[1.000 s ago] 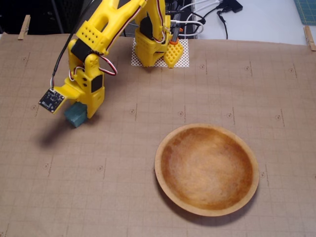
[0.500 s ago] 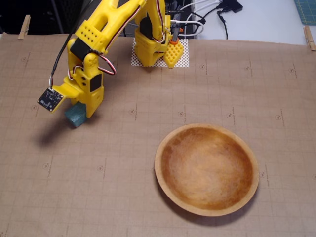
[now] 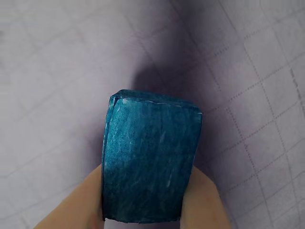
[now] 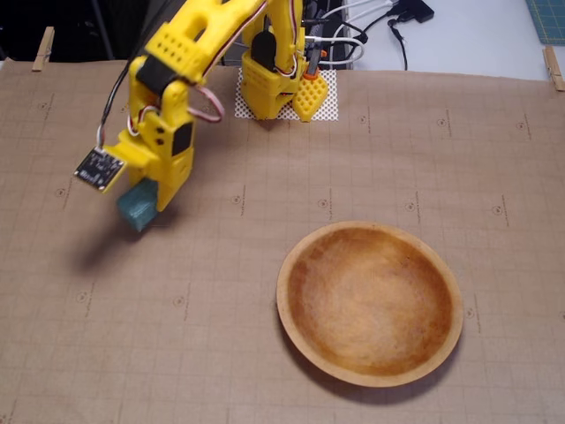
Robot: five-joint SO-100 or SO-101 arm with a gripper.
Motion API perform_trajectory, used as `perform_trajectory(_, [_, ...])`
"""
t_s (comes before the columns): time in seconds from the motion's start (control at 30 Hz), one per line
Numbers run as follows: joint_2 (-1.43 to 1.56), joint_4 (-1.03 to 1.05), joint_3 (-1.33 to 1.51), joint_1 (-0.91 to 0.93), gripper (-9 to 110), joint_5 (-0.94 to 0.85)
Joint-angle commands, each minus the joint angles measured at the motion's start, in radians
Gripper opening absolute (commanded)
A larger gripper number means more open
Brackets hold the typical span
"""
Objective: Grasp a blue block and put it in the bowl.
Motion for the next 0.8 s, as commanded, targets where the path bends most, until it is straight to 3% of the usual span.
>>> perform_trajectory(0.0, [0.189,0.089,-0.115,-0.037,-3,0.029])
perform_trajectory(0.4, [0.463,0.357,-0.385,-0.23,-3,0.051])
perform_trajectory(0.77, [0.63,0.423,-0.494,-0.462,-3,0.147])
